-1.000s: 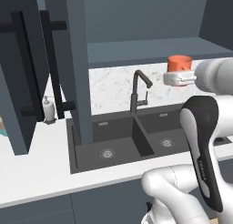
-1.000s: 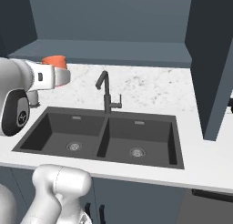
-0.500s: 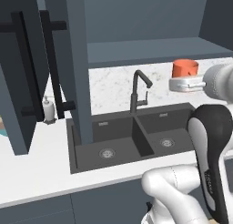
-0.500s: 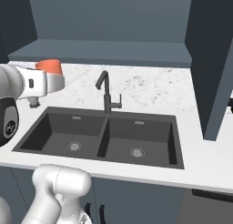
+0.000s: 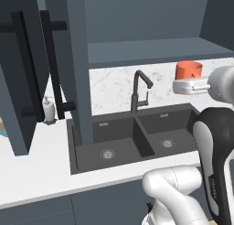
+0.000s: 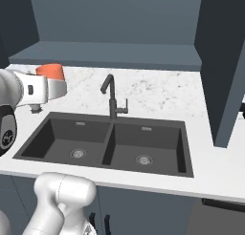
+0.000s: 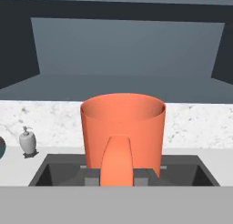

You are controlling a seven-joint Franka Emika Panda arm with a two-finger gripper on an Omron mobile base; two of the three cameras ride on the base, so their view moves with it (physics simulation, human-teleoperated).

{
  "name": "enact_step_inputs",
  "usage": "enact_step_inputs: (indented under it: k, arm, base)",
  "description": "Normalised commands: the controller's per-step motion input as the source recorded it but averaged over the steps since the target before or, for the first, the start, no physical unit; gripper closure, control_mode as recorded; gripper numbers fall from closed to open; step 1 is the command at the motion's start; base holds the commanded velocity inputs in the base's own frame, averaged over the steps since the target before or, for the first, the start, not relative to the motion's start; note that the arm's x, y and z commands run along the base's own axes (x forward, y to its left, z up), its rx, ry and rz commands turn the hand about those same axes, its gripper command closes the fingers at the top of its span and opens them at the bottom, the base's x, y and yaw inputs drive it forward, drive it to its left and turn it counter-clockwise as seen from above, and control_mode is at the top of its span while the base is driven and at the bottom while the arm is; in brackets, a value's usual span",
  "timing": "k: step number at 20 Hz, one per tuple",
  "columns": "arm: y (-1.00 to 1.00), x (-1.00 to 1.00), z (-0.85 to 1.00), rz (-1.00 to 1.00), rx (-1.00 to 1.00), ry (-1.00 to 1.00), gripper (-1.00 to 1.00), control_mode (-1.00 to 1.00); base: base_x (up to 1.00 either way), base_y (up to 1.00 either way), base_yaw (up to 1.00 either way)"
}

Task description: Gather all objects into one cabinet and sort the glasses and bowls to opposite sides.

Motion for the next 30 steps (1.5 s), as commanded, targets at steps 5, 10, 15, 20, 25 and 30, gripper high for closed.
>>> enact_step_inputs:
  k: [5,10,15,20,25,30]
  arm:
    - [-0.11,-0.17,-0.04,0.0,0.0,0.0,1.0,-1.0]
    - [-0.07,-0.14,-0.04,0.0,0.0,0.0,1.0,-1.0]
    - [0.0,-0.03,-0.01,0.0,0.0,0.0,1.0,1.0]
    - [0.0,0.0,0.0,0.0,0.0,0.0,1.0,1.0]
    - [0.0,0.0,0.0,0.0,0.0,0.0,1.0,1.0]
    - [0.0,0.0,0.0,0.0,0.0,0.0,1.0,1.0]
  base:
    - [0.0,0.0,0.0]
    - [0.0,0.0,0.0]
    - [-0.46,0.0,0.0]
    - [-1.0,0.0,0.04]
    - [-0.95,0.0,0.34]
    - [-0.69,0.04,0.71]
